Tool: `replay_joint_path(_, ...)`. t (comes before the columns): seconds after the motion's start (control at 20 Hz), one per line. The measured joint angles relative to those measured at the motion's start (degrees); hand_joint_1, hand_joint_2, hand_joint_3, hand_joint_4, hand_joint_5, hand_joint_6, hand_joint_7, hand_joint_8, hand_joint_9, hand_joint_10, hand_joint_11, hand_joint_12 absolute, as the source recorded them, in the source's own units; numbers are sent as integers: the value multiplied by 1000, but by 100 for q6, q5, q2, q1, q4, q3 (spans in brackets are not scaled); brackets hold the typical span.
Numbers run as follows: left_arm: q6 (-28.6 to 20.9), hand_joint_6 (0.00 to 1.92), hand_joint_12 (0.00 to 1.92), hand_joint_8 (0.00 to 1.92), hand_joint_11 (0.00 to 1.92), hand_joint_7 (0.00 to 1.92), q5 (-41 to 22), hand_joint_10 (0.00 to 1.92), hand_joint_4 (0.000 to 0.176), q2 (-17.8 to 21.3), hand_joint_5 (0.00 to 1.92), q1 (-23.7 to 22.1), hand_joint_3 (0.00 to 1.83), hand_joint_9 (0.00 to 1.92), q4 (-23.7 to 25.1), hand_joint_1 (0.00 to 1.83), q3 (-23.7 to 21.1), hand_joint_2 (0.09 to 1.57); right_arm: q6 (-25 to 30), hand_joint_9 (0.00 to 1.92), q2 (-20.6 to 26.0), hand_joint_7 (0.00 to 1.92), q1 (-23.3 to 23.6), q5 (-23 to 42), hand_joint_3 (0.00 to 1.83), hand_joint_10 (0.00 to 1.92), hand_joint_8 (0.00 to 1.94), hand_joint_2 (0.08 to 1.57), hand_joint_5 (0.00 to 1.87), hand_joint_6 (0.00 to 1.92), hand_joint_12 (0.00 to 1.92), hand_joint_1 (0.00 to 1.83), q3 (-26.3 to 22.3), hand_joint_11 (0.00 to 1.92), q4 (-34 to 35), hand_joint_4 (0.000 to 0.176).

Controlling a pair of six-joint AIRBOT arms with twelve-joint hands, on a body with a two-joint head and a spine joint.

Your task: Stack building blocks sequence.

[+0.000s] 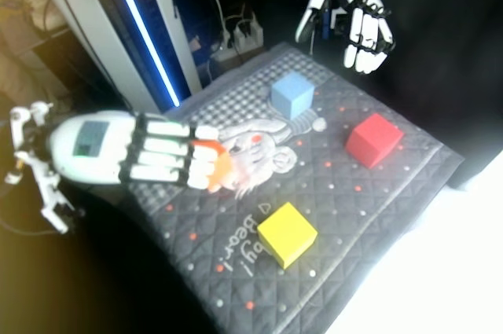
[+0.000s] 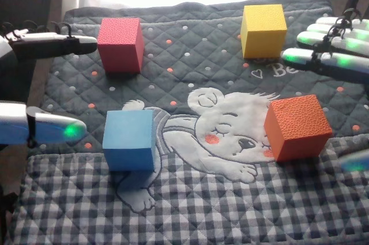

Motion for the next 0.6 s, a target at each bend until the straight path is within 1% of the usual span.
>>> replay_joint_path(0.05,0,1,1056,0,0,355,42,1,74,-20,394,-31,0,345,20,817,2,781,2,0,0,0,0,22,0,0,0,869,0,0,0,610,0,0,-2,176)
replay_joint_path(0.1,-2,0,1043,0,0,332,138,0,104,-26,371,-83,0,338,195,790,4,759,0,0,0,0,2,46,0,0,0,868,0,0,0,613,0,0,0,176)
replay_joint_path(0.15,-2,0,1043,0,0,305,262,0,125,-26,364,-168,0,329,337,779,4,745,2,0,0,0,35,39,0,0,0,872,0,0,0,587,2,0,4,176)
replay_joint_path(0.2,-4,0,1091,2,0,272,393,0,126,-26,355,-269,0,323,463,757,4,731,2,0,0,0,35,46,0,0,0,879,0,0,0,581,2,0,28,168)
replay_joint_path(0.25,-4,0,1106,0,0,224,568,2,134,-37,313,-433,0,302,699,749,15,733,0,0,0,0,35,66,6,0,0,894,0,0,0,584,2,0,37,164)
replay_joint_path(0.3,-4,1,947,3,0,180,640,8,159,-79,281,-503,2,244,798,746,55,743,2,0,0,0,35,63,10,0,0,905,0,0,0,583,2,0,42,157)
replay_joint_path(0.35,0,0,917,11,0,191,800,17,167,-114,269,-597,0,254,876,760,66,725,2,0,0,0,35,66,11,0,0,913,0,0,0,593,2,0,48,159)
replay_joint_path(0.4,-7,1,948,6,0,193,992,11,174,-160,247,-721,0,252,1045,760,81,714,2,0,0,0,35,81,8,0,0,910,0,0,0,594,4,0,52,153)
replay_joint_path(0.45,-7,1,948,6,0,193,1185,11,174,-190,247,-861,0,252,1283,760,101,714,2,0,0,0,35,87,8,0,0,910,0,0,0,594,7,0,55,153)
replay_joint_path(0.5,-2,3,1125,3,0,234,1388,12,139,-238,291,-1045,0,294,1526,743,111,696,2,0,0,0,35,103,9,0,0,921,0,0,0,570,9,0,72,145)
replay_joint_path(0.55,-2,3,1125,3,0,234,1515,12,139,-280,291,-1174,0,294,1683,743,122,696,2,0,0,0,35,116,9,0,0,921,0,0,0,570,11,0,87,145)
replay_joint_path(0.6,11,1,1205,3,25,272,1641,14,148,-326,309,-1279,0,337,1792,731,122,701,2,0,0,0,35,136,6,0,0,918,0,0,0,577,15,0,96,169)
